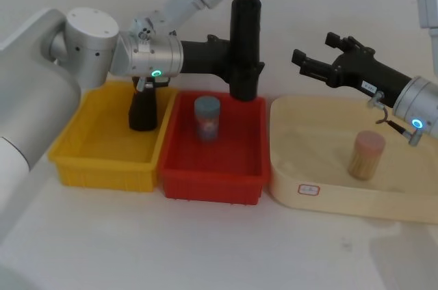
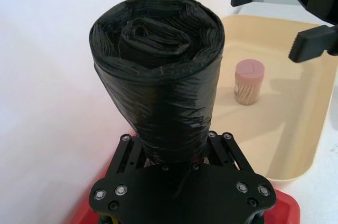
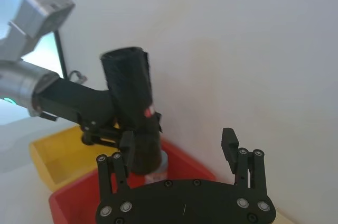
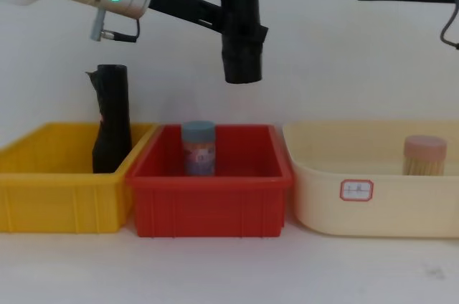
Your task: Pick up the garbage bag with the one hand and transfer it to the other hand.
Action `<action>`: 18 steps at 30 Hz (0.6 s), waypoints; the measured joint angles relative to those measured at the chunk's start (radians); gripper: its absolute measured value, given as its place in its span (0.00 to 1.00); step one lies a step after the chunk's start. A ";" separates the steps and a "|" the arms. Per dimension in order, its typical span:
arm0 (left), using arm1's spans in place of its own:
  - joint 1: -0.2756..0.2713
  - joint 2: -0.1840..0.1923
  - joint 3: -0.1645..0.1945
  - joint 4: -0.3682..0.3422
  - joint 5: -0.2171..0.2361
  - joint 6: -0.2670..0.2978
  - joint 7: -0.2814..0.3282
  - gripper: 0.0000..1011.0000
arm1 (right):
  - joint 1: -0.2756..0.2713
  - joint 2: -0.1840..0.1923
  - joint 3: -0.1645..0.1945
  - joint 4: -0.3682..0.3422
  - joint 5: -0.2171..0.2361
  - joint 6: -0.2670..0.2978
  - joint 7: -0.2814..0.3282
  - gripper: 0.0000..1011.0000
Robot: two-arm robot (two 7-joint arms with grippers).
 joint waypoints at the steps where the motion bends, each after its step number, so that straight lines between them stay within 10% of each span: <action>1: -0.002 -0.002 0.003 0.004 0.001 -0.001 -0.001 0.43 | 0.001 0.000 -0.001 0.002 0.001 -0.002 0.002 0.99; 18: -0.019 -0.037 0.044 0.044 0.004 -0.014 -0.009 0.43 | 0.036 -0.007 -0.016 0.058 0.039 -0.046 0.072 0.99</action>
